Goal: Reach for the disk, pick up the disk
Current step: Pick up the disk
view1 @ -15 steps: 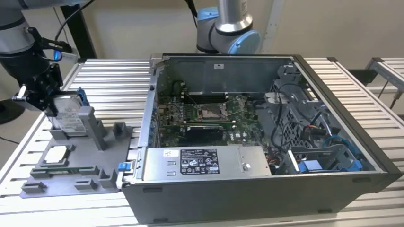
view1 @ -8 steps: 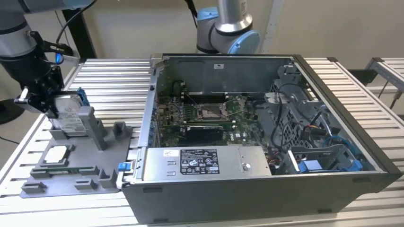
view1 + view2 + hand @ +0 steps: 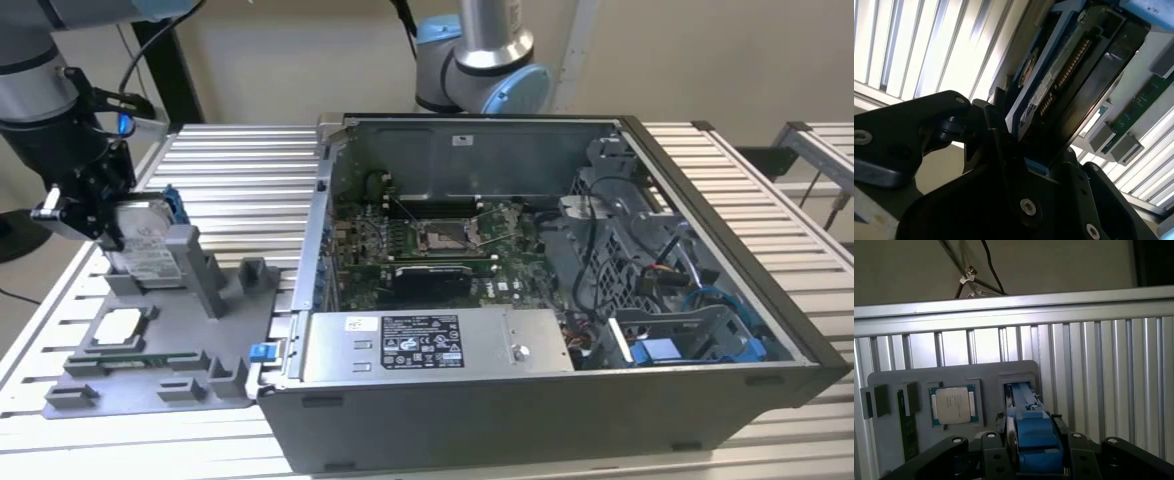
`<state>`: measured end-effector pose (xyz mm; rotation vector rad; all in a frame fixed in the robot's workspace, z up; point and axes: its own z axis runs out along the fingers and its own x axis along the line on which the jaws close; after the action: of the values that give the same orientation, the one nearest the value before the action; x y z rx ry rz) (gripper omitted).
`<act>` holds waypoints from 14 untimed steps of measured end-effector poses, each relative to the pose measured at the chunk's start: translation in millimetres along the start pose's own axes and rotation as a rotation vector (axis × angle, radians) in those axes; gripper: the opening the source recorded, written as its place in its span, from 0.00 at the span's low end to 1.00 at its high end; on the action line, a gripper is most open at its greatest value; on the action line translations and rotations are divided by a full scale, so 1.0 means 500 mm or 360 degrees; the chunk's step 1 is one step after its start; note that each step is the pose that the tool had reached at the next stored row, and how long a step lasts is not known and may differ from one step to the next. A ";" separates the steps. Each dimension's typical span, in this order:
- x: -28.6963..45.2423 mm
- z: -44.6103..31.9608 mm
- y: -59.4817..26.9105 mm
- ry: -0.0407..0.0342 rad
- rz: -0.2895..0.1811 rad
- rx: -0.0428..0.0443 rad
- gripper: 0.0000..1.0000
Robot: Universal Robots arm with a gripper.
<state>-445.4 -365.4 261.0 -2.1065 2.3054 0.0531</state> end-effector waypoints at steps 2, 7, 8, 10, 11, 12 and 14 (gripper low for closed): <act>0.000 0.000 0.000 0.0000 0.0000 0.0000 1.00; 0.000 0.000 0.000 0.0000 0.0000 0.0000 0.00; 0.000 0.000 0.000 0.0000 0.0000 0.0000 0.00; 0.000 0.000 0.000 0.0000 0.0000 0.0000 0.00; 0.000 0.000 0.000 0.0000 0.0000 0.0000 0.00; 0.000 0.000 0.000 0.0000 0.0000 0.0000 0.00; 0.000 0.000 0.000 0.0000 0.0000 0.0000 0.00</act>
<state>-445.3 -365.4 260.8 -2.1065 2.3054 0.0531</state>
